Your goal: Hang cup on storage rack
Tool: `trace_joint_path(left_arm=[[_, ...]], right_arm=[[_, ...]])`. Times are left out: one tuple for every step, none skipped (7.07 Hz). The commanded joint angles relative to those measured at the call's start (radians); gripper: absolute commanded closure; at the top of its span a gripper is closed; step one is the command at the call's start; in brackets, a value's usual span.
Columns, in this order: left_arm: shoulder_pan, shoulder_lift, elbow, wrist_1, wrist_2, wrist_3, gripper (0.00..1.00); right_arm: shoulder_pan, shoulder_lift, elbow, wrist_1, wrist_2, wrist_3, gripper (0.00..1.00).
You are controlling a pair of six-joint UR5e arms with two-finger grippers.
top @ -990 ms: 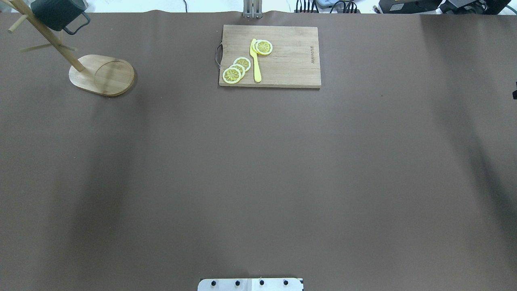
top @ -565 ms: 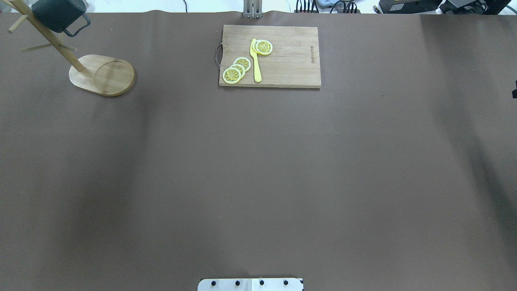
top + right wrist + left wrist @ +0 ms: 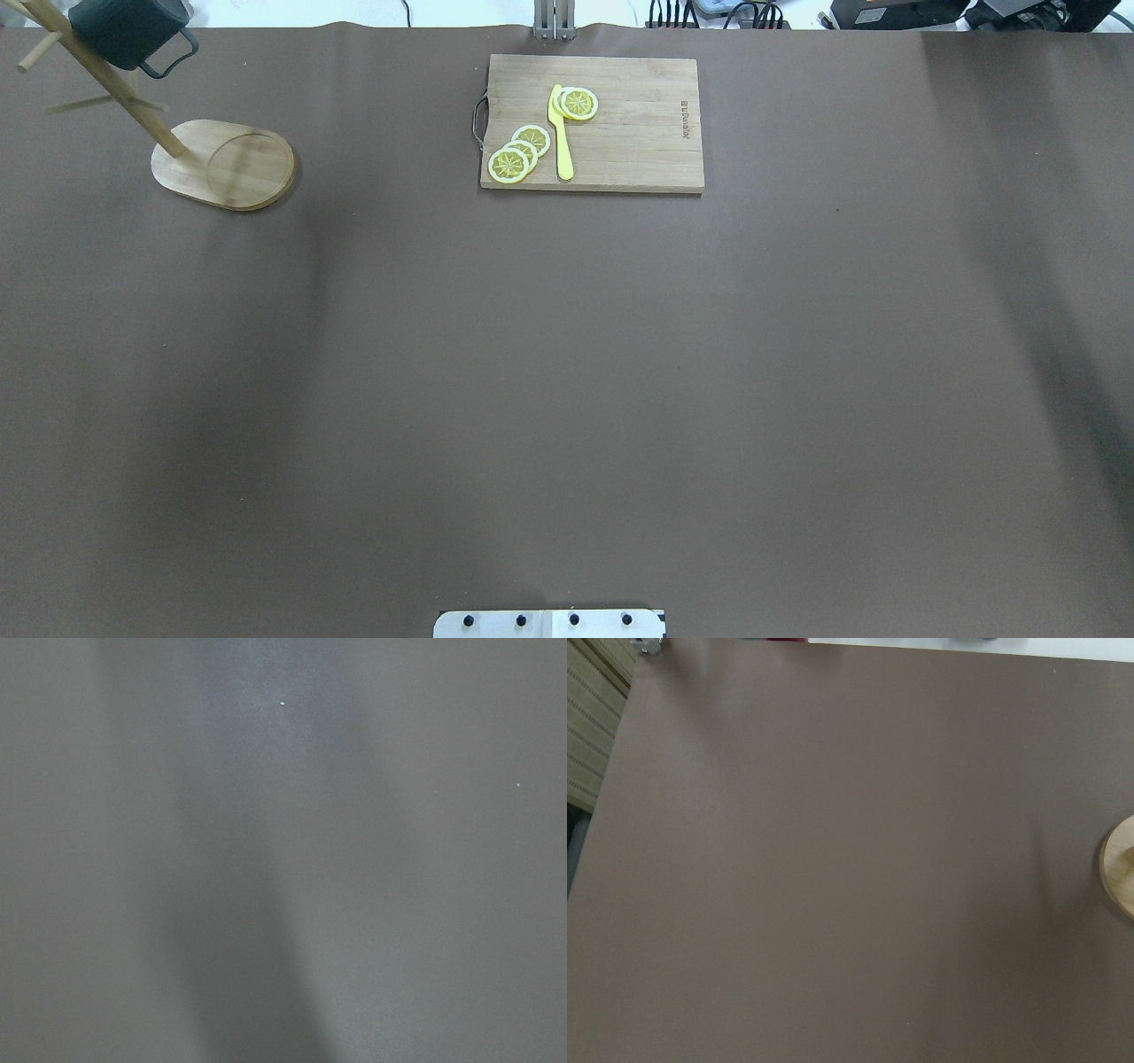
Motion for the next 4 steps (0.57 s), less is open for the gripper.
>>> trace_joint_path(left_arm=[[0.002, 0.008, 0.017, 0.001, -0.015, 0.001, 0.02], [0.002, 0.01, 0.031, 0.001, -0.034, -0.001, 0.01], [0.002, 0.024, 0.032, -0.005, -0.099, -0.001, 0.02], [0.002, 0.024, 0.032, -0.004, -0.109, -0.001, 0.01]], right_arm=[[0.025, -0.012, -0.006, -0.012, 0.008, -0.004, 0.0], [0.025, -0.009, -0.015, -0.011, 0.0, -0.004, 0.0], [0.025, -0.012, -0.02, -0.011, -0.003, -0.004, 0.0], [0.048, -0.013, -0.025, -0.017, -0.007, -0.004, 0.0]])
